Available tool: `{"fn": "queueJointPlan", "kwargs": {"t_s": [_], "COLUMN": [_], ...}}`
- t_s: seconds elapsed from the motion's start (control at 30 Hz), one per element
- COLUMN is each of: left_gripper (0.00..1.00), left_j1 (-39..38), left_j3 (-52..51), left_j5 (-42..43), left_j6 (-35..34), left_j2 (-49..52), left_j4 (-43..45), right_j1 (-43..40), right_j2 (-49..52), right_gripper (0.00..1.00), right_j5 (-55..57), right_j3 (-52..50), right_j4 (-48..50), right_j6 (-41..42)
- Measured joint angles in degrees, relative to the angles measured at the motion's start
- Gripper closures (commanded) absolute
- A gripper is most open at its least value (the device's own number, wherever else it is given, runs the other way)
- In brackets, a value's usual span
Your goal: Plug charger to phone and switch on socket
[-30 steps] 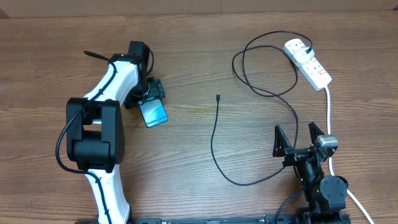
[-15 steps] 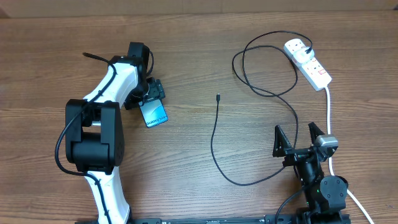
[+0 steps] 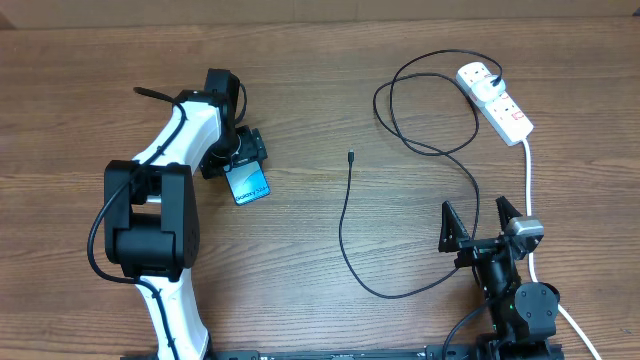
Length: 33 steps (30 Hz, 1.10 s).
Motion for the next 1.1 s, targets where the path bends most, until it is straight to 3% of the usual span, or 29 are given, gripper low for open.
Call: {"fn": "queueJointPlan", "kwargs": {"t_s": [0.57, 1.1], "left_gripper": [0.19, 0.1], "left_j1": [-2.3, -2.6], "left_j3": [-0.4, -0.4], "left_j5": [-2.1, -2.0], "left_j6": [-2.1, -7.8], "left_j2": [0.0, 0.0], "left_j4": [-0.2, -1.1], "right_j1": [0.0, 0.0], "right_j2": [0.0, 0.0], "right_gripper": [0.0, 0.0], "right_j5": [0.0, 0.0], "right_j3": [0.0, 0.0], "right_j4": [0.0, 0.0], "right_j6": [0.0, 0.0]}}
